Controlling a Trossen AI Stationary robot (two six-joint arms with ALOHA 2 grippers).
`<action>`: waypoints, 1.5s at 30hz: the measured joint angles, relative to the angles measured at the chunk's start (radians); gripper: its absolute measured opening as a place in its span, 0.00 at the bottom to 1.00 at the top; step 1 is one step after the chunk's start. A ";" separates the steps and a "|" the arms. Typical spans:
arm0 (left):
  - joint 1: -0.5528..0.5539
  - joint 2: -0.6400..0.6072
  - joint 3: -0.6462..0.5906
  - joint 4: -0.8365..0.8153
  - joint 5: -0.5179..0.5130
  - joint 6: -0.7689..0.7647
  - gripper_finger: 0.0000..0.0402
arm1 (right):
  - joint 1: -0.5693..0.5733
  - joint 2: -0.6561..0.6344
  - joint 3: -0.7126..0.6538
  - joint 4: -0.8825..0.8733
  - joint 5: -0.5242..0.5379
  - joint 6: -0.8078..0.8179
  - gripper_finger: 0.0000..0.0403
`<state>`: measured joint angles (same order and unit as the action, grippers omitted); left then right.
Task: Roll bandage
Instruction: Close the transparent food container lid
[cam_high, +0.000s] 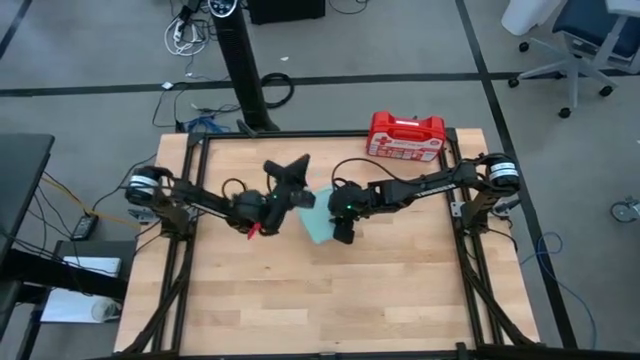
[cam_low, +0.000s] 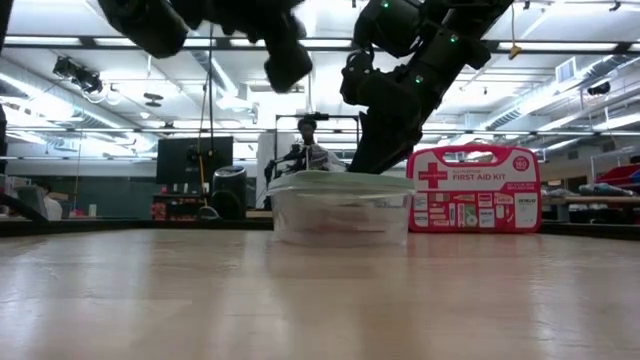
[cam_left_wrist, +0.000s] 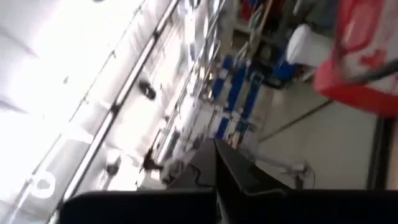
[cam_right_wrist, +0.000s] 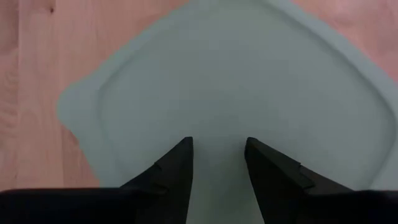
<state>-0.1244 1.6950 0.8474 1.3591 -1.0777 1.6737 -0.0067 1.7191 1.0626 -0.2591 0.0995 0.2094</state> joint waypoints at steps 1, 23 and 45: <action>0.009 -0.008 -0.001 -0.018 -0.012 -0.026 0.00 | 0.000 0.000 0.000 -0.001 0.001 0.002 0.37; 0.062 0.015 0.020 -0.308 0.075 -0.356 0.00 | 0.007 -0.005 0.002 -0.007 0.000 0.024 0.37; 0.070 0.073 0.057 -0.542 0.184 -0.597 0.00 | 0.018 -0.005 0.008 -0.023 0.007 0.023 0.37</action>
<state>-0.0540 1.7675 0.9048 0.8173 -0.8933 1.0770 0.0116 1.7139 1.0705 -0.2817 0.1065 0.2327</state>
